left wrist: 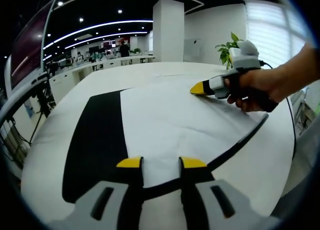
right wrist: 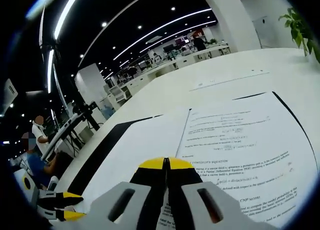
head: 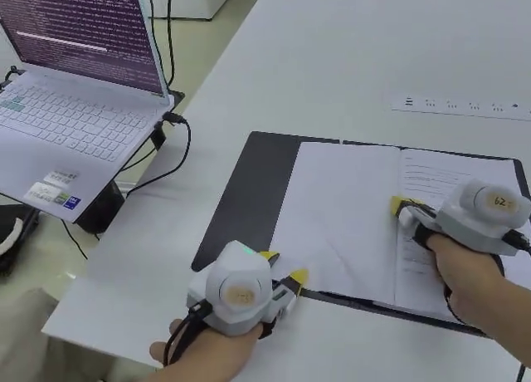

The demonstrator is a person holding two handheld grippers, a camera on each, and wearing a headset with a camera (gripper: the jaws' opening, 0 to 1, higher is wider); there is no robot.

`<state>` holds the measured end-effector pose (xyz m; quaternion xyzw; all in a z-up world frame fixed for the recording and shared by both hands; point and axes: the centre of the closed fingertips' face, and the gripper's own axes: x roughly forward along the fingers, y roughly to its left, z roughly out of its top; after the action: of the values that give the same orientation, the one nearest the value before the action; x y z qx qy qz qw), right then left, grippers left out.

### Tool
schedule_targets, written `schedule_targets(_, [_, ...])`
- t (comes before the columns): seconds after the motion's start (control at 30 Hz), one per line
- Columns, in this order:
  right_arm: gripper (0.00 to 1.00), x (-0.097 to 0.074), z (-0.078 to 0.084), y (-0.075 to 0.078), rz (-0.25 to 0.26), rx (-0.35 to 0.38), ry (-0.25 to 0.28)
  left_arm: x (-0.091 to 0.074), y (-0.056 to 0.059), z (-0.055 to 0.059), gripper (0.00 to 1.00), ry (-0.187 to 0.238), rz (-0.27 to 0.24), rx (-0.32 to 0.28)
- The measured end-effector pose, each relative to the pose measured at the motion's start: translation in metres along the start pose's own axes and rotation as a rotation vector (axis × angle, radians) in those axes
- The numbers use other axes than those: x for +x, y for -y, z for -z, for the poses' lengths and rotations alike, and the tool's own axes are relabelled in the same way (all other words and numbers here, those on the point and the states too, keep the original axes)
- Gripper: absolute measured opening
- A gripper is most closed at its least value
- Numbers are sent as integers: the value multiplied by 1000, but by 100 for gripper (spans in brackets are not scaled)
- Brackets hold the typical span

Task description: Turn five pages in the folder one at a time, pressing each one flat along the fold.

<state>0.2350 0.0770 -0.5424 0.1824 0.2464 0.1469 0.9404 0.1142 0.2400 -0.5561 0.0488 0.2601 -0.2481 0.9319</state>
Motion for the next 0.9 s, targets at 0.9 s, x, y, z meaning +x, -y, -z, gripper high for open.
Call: schedule_targets(0.9, [0, 58, -45, 11, 39, -49, 8, 1, -1, 0, 27, 18, -5, -19])
